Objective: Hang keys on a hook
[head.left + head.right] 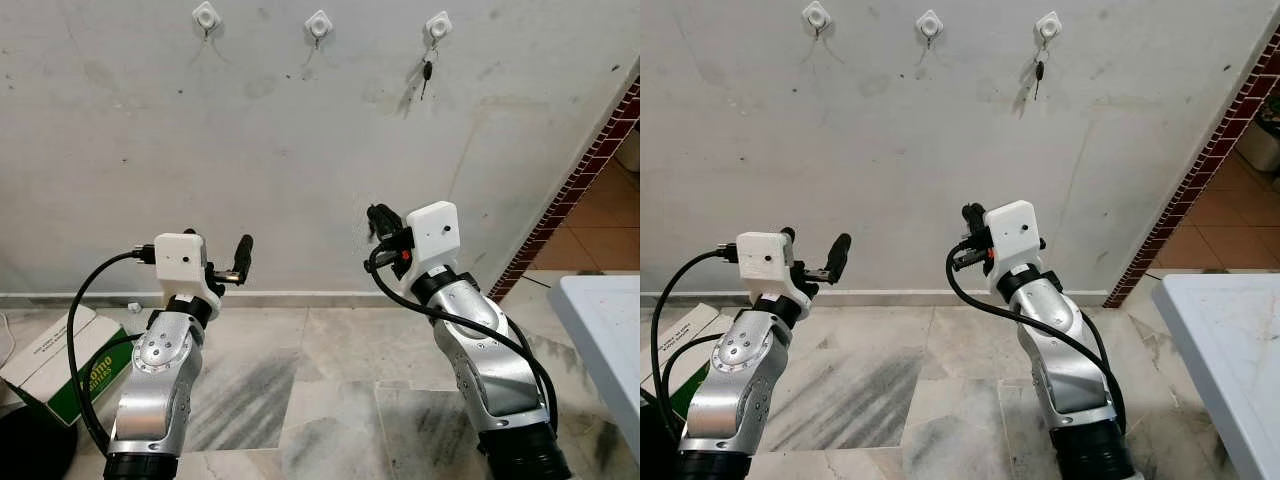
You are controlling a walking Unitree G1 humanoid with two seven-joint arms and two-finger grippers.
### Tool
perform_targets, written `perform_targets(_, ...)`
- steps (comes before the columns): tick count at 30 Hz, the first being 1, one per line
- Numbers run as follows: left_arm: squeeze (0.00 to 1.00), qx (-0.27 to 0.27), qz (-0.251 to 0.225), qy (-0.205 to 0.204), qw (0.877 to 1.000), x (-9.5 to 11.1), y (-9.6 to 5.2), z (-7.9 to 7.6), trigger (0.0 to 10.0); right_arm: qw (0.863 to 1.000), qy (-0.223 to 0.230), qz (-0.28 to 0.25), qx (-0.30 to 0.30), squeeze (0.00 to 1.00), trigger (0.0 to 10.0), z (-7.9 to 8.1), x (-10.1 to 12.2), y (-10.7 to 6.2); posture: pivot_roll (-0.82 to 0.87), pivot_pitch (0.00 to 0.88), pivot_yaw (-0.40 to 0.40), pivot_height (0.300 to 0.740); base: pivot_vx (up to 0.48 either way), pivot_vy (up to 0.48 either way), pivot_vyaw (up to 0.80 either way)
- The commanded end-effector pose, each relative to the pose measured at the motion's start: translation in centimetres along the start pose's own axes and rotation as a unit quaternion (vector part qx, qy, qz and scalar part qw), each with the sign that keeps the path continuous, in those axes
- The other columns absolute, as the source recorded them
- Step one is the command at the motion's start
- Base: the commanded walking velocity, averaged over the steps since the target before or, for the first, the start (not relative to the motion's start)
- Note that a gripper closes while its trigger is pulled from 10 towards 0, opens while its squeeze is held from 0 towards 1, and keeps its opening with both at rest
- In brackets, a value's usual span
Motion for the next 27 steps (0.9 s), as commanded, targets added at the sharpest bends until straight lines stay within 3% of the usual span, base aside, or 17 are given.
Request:
perform_targets(1, 0.0, -0.005, -0.008, 0.003, 1.0, 0.45, -0.06, -0.19, 10.0, 1.0, -0.003, -0.01, 0.0, 0.0, 10.0, -0.08, 0.61, 0.2, 0.0, 0.036, -0.027, 0.74, 0.247, 0.0, 0.0)
perform_targets(27, 0.0, -0.014, -0.009, 0.002, 1.0, 0.62, 0.15, -0.48, 10.0, 1.0, -0.01, -0.025, 0.01, 0.0, 10.0, 0.13, 1.24, 0.63, 0.0, 0.033, -0.012, 0.74, 0.265, 0.0, 0.0)
Point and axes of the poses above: a point about 5 cm out from each wrist's last joint towards the gripper, its own y axis pointing out of the wrist towards the gripper, its own x axis along the axis of the wrist's last joint, z = x × y, the point moved 5 cm from there along y, pointing out of the wrist towards the gripper, and after that the axes turned 3 degrees about y, right-handed, at the moved point
